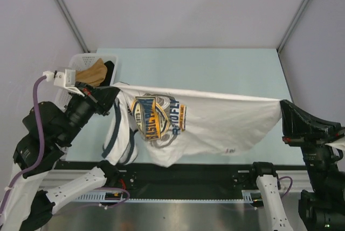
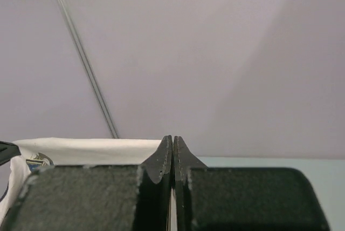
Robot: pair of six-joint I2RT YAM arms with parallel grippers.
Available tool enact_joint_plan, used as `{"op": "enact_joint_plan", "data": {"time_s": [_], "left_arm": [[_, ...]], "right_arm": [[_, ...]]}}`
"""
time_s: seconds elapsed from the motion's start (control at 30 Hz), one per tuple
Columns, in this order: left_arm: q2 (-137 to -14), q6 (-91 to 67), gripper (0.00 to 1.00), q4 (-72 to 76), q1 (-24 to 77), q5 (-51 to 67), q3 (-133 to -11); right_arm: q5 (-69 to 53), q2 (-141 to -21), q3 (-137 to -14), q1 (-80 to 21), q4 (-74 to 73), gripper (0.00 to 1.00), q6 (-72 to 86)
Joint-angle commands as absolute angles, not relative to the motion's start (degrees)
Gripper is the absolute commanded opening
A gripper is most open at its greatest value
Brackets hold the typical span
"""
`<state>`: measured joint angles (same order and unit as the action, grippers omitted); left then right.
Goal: Fold and stack the tank tops
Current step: Flatten the tank top out
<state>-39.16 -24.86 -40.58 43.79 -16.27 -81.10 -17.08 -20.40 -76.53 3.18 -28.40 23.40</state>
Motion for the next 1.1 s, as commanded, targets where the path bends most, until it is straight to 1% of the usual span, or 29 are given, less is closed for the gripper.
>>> {"op": "enact_joint_plan", "data": {"time_s": [0.0,0.07,0.1,0.17,0.23,0.27,0.3,0.37,0.4,0.47,0.5,0.57,0.6,0.63,0.67,0.7,0.73,0.77,0.8,0.83,0.87,0.9,0.93,0.97,1.03,1.07], "left_arm": [[-42.0,-24.7,0.00,-39.6,44.0,-19.0,-78.8],[-44.2,-25.1,0.00,-35.2,43.9,-18.8,-76.0],[-44.5,-25.2,0.00,-32.7,43.9,-18.5,-71.2],[-47.3,-25.6,0.00,-27.3,43.4,-18.6,-66.6],[-50.3,-26.5,0.00,-24.4,40.0,-14.3,-61.5],[-53.1,-26.6,0.00,-19.9,38.4,-12.4,-59.7],[-55.1,-27.0,0.00,-17.7,35.4,-10.8,-56.7],[-59.4,-26.6,0.00,-12.4,32.6,-7.9,-55.6],[-65.4,-25.5,0.00,-11.3,31.4,-8.4,-56.4],[-72.4,-24.1,0.00,-9.9,30.5,-9.6,-59.3],[-79.2,-22.3,0.00,-9.7,30.0,-10.1,-63.2],[-87.2,-21.3,0.00,-10.0,29.1,-9.8,-68.5],[-90.8,-20.1,0.00,-10.2,28.1,-9.3,-74.9],[-99.2,-19.8,0.00,-11.1,27.5,-8.4,-78.9],[-103.1,-19.5,0.01,-14.8,27.0,-7.0,-83.3],[-107.4,-19.2,0.04,-17.0,25.9,-6.8,-92.6],[-113.6,-19.2,0.13,-20.1,25.6,-7.4,-97.3],[-116.1,-19.8,0.56,-27.4,25.3,-8.7,-101.8],[-117.1,-20.3,0.67,-29.7,25.2,-12.0,-106.3],[-116.6,-19.9,0.72,-30.1,25.3,-12.0,-105.2],[-112.0,-19.6,0.94,-26.7,25.3,-11.4,-102.2],[-109.3,-19.7,1.00,-24.5,25.7,-10.6,-94.7],[-106.1,-20.3,1.00,-23.0,25.8,-9.9,-91.5],[-101.5,-20.9,1.00,-22.7,25.8,-9.3,-88.7],[-96.9,-22.8,1.00,-24.1,27.2,-9.3,-81.9],[-94.9,-23.0,0.99,-25.3,28.1,-9.6,-79.7]], "right_arm": [[-16.7,-23.1,-75.4,3.6,-32.2,0.00,22.1],[-15.9,-26.0,-73.2,3.6,-32.2,0.00,22.7],[-15.9,-27.2,-72.1,3.6,-31.3,0.00,23.4],[-16.2,-29.3,-69.0,3.6,-29.5,0.00,24.3],[-16.1,-32.2,-62.5,3.6,-24.0,0.00,25.6],[-16.0,-33.5,-60.2,3.6,-21.6,0.00,26.2],[-15.6,-36.2,-55.4,3.6,-16.4,0.00,26.8],[-13.6,-40.3,-51.4,3.5,-10.8,0.00,28.6],[-11.9,-45.4,-48.1,3.5,-5.2,0.00,30.0],[-10.7,-50.9,-45.5,3.3,2.3,0.00,31.4],[-9.9,-54.9,-45.2,3.1,8.3,0.00,31.9],[-8.5,-66.9,-46.8,2.8,13.8,0.00,33.0],[-8.1,-71.2,-48.6,2.3,17.5,0.00,32.8],[-7.0,-75.3,-55.1,2.1,17.6,0.00,32.4],[-6.6,-84.0,-58.8,1.9,16.6,0.09,32.0],[-6.1,-87.3,-63.1,1.8,12.7,0.21,31.6],[-5.0,-90.3,-66.4,1.8,10.3,0.38,31.6],[-4.1,-92.0,-69.4,1.8,8.3,0.71,31.6],[-2.8,-91.4,-69.3,1.8,6.1,0.81,31.8],[-1.9,-90.2,-68.7,1.5,5.2,0.89,31.5],[-1.5,-88.8,-67.7,1.5,4.2,0.89,31.0],[-1.3,-85.1,-65.3,1.4,1.3,0.89,31.0],[-0.9,-83.4,-63.9,1.5,0.4,0.85,31.0],[-0.8,-81.2,-62.5,1.5,-2.6,0.77,31.0],[-0.9,-75.8,-58.7,1.4,-9.5,0.76,31.3],[-1.1,-74.0,-57.7,1.0,-12.1,0.73,31.1]]}}
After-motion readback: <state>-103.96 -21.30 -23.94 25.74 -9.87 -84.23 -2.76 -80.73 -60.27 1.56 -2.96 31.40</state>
